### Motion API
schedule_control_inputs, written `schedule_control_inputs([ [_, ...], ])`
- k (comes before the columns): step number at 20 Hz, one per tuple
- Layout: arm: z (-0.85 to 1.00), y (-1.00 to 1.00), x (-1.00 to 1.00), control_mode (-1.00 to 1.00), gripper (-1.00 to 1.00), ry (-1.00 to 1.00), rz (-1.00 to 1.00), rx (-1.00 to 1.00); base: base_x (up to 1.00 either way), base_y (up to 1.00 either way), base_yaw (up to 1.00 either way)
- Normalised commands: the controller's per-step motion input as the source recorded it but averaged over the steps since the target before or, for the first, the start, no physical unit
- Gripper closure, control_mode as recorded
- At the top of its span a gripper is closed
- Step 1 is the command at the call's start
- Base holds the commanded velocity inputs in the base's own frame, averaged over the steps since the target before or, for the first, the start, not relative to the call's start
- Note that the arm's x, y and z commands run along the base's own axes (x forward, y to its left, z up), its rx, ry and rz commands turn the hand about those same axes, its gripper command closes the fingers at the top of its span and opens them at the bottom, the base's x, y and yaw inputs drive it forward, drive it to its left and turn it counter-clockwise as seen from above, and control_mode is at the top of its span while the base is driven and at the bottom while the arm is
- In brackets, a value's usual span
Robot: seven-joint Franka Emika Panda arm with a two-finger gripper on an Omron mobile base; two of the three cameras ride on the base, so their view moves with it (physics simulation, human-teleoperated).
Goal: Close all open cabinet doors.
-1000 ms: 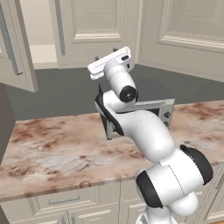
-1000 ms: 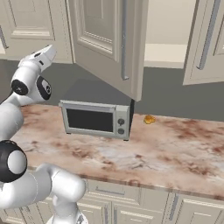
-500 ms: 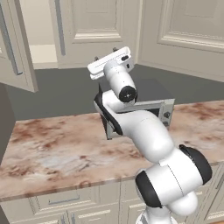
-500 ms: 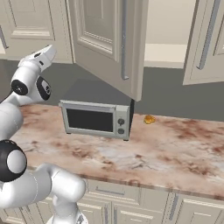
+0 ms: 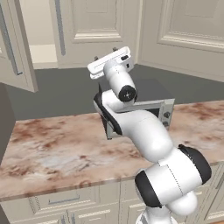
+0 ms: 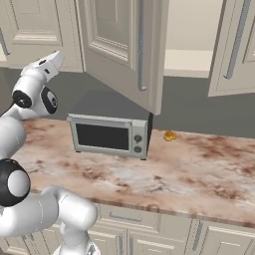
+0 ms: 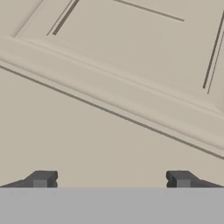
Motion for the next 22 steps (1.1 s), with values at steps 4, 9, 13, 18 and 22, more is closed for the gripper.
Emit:
schedule_control_inputs([
  [4,0.08,0.0,-0.1,-1.0,-1.0,0.0,-0.01,0.0,0.0,0.0,0.0],
  [9,0.21,0.0,-0.81,-1.0,-1.0,0.0,-0.07,0.0,0.0,0.0,0.0],
  [13,0.41,0.0,-1.0,-1.0,-1.0,0.04,-0.13,0.0,0.0,0.0,0.0],
  [18,0.48,0.03,-1.0,-1.0,-1.0,0.15,-0.19,0.0,0.0,0.0,0.0],
  [22,0.33,0.0,-1.0,-1.0,-1.0,0.16,-0.18,0.0,0.0,0.0,0.0],
])
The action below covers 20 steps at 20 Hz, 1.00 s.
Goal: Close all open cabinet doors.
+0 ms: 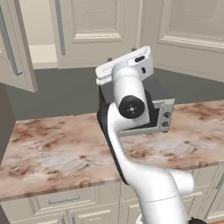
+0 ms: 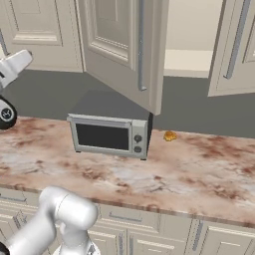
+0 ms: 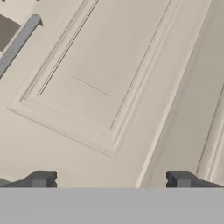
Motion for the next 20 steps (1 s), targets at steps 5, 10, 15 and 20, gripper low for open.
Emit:
schedule_control_inputs([
  [5,0.05,0.0,-1.0,-1.0,-1.0,0.06,-0.15,0.0,0.0,0.0,0.0],
  [10,0.0,0.0,-1.0,-1.0,-1.0,-0.02,-0.09,0.0,0.0,0.0,0.0],
  [15,-0.01,0.01,-0.9,-1.0,-1.0,-0.07,-0.04,0.0,0.0,0.0,0.0],
  [20,-0.06,0.09,-0.7,-1.0,-1.0,-0.1,0.0,0.0,0.0,0.0,0.0],
])
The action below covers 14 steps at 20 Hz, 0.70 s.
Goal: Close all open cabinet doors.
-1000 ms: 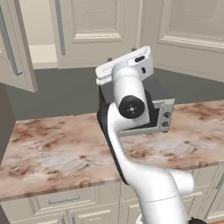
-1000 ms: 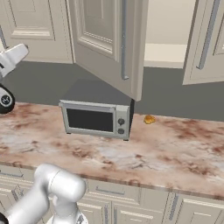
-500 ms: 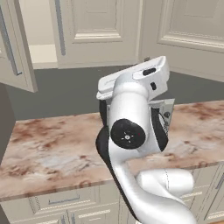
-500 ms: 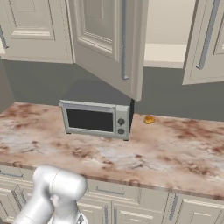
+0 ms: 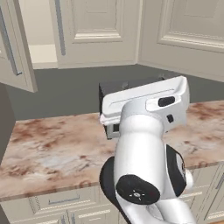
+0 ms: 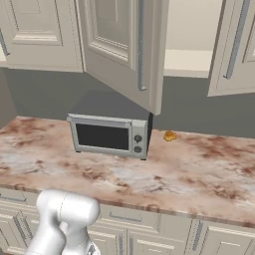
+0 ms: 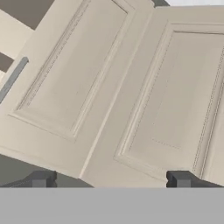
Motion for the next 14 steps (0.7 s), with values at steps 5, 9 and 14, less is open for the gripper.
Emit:
schedule_control_inputs([
  [5,-0.21,0.39,-0.21,-1.0,-1.0,-0.04,0.13,0.0,0.0,0.0,0.0],
  [9,-0.09,0.49,-0.31,-1.0,-1.0,-0.02,0.13,0.0,0.0,0.0,0.0],
  [14,-0.03,0.69,-0.27,-1.0,-1.0,0.0,0.09,0.0,0.0,0.0,0.0],
])
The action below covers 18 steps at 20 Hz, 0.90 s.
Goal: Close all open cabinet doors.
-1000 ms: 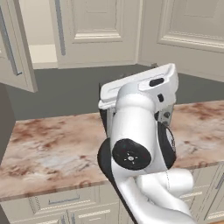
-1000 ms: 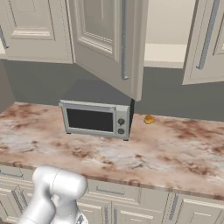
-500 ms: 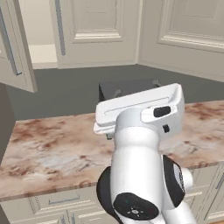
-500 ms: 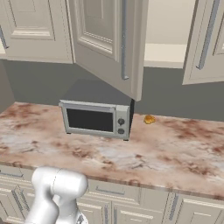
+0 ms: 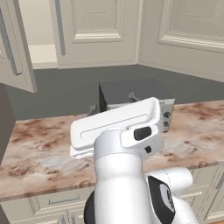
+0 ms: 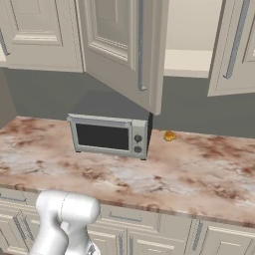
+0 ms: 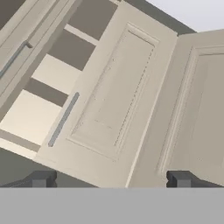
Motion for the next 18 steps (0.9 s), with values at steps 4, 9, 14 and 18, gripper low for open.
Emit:
schedule_control_inputs([
  [4,-0.01,0.75,-0.06,-1.0,-1.0,-0.01,0.06,0.0,0.0,0.0,0.0],
  [9,-0.13,0.42,0.08,-1.0,-1.0,-0.04,0.02,0.0,0.0,0.0,0.0],
  [14,-0.27,0.19,0.1,-1.0,-1.0,-0.1,0.06,0.0,0.0,0.0,0.0],
  [18,-0.27,0.21,0.04,-1.0,-1.0,-0.11,0.06,0.0,0.0,0.0,0.0],
])
